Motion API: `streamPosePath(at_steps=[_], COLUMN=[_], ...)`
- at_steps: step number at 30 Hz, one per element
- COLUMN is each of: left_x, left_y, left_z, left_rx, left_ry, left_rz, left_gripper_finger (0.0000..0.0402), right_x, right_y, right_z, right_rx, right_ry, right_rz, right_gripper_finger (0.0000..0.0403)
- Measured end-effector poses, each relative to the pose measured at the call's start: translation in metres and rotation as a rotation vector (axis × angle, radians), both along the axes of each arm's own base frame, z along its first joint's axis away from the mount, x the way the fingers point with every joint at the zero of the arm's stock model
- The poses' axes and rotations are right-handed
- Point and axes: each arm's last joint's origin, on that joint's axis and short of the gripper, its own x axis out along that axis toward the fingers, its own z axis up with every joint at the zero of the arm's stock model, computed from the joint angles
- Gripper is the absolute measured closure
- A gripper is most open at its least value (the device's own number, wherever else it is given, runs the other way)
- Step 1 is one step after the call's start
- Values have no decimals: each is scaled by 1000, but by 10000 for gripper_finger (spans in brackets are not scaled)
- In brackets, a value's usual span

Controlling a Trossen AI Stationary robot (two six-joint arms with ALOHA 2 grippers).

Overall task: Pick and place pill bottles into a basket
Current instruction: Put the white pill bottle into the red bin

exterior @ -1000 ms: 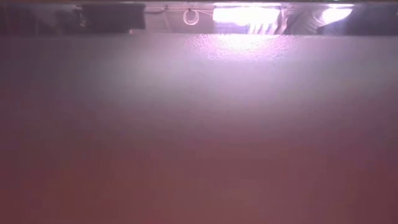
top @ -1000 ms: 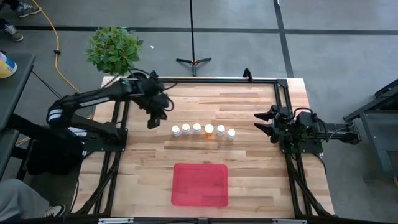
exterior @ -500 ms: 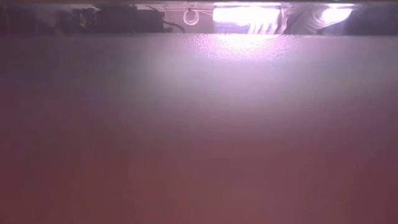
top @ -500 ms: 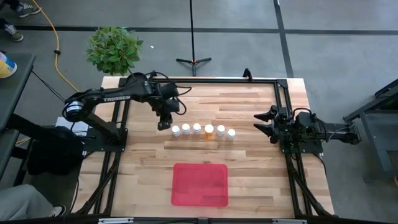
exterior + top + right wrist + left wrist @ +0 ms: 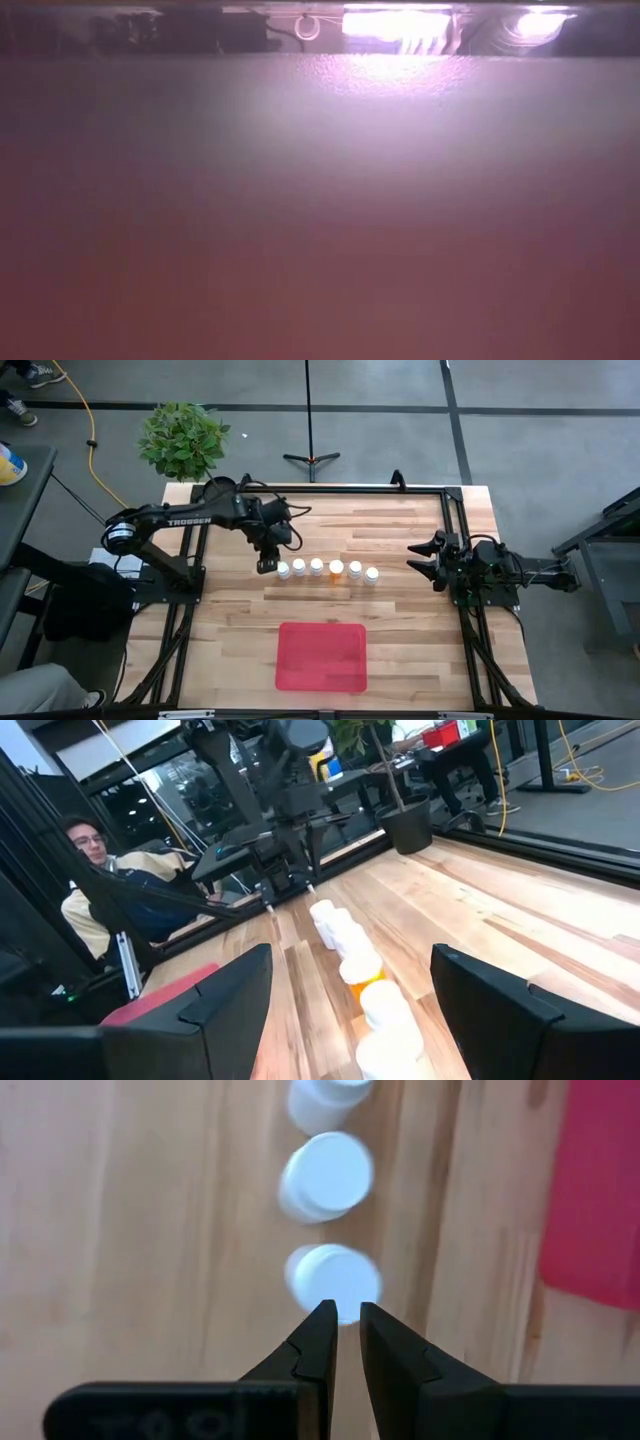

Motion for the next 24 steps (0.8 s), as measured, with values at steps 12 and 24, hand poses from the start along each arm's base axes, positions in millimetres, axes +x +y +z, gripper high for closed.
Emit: streamPosePath(at_steps=[12,24], left_x=[10,12], left_y=[-30,-31], left_z=[-1,-10], left_rx=[188,141], left_ry=[32,93], left_rz=[-24,4], left_gripper_finger=[318,317], right_x=[0,0], right_y=[0,0], right_z=[0,-1], right_rx=[0,1], right_ry=[1,12], right_rz=[0,7], right_gripper_finger=[139,139])
